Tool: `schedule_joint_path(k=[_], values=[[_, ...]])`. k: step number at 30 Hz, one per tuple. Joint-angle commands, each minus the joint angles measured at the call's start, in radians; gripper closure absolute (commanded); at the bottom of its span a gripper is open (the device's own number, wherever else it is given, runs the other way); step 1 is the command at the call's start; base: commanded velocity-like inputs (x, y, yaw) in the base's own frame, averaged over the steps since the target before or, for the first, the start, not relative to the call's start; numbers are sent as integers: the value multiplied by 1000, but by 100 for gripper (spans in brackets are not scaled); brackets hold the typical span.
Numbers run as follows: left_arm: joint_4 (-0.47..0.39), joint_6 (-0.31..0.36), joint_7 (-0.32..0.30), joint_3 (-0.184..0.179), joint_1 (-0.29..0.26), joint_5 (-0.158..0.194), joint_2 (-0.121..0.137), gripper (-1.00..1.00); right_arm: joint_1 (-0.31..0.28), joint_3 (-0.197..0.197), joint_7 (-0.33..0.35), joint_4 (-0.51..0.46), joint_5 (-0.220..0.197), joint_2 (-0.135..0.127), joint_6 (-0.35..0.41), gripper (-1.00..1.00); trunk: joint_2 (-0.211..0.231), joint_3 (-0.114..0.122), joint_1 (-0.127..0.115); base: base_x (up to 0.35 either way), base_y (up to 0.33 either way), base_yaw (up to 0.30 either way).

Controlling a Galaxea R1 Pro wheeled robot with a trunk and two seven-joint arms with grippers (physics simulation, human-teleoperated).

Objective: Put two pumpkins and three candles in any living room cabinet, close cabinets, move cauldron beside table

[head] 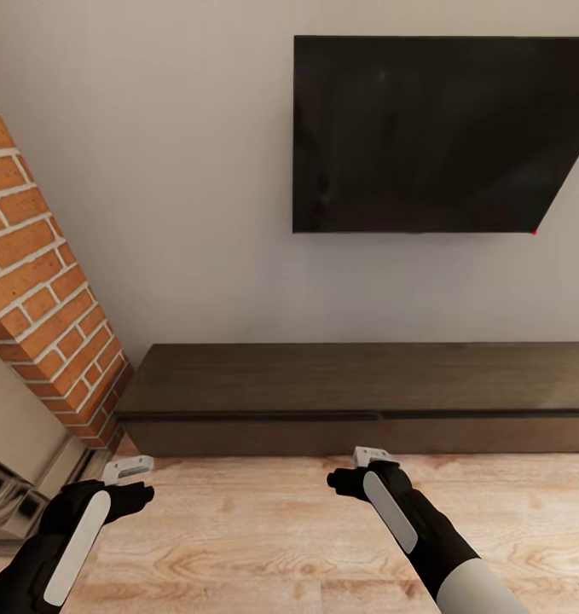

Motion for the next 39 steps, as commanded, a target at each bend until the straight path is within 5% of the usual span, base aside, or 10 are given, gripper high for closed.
schedule_joint_path(k=[1,9,24,32,39], values=[[0,3,9,0,-1,10,0,-100,-1,4,-10,0,-11,-1,1,-100,7,2,-4,0,0,0],[29,3,9,-3,-1,10,0,-100,-1,6,-9,51,-10,2,1,-100,63,27,-35,0,0,0],[291,-14,3,-4,-1,-9,8,-100,0,8,-9,155,-9,3,-19,-100,168,74,-92,0,0,0],[501,-145,3,-14,-1,-11,4,-100,2,10,-8,355,-5,5,-78,-100,224,99,-123,0,0,0],[632,-275,2,-86,-1,-11,5,-100,2,12,1,568,3,7,-239,-100,273,121,-150,0,0,0]])
